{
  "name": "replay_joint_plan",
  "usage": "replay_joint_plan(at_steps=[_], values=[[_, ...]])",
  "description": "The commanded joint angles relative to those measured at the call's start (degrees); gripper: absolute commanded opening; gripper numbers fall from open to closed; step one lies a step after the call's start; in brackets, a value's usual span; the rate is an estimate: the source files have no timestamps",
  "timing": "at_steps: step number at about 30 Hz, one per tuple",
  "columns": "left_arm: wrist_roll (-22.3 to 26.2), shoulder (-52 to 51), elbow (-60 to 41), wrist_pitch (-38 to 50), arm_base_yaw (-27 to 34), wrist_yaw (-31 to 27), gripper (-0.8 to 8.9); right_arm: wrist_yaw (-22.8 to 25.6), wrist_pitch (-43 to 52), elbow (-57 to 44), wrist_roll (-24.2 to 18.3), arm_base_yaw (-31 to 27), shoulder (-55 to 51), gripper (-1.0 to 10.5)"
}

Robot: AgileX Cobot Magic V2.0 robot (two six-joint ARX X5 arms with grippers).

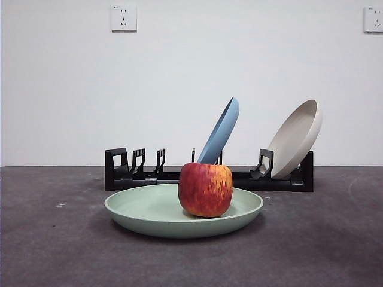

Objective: Take the green plate from the plate rack,put the plate on the table,take the apple from the table,put the apple in the plate

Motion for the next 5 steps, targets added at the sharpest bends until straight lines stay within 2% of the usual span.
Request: replay_joint_plan(at_steps=[1, 5], values=[[-0.4, -0.2, -0.8, 0.1, 0.2, 0.0, -0.03, 0.0, -0.1, -0.8, 0.5, 0.1, -0.1, 0.0], [-0.4, -0.2, -0.8, 0.1, 0.2, 0.0, -0.03, 0.0, -0.1, -0.9, 0.5, 0.1, -0.1, 0.0]])
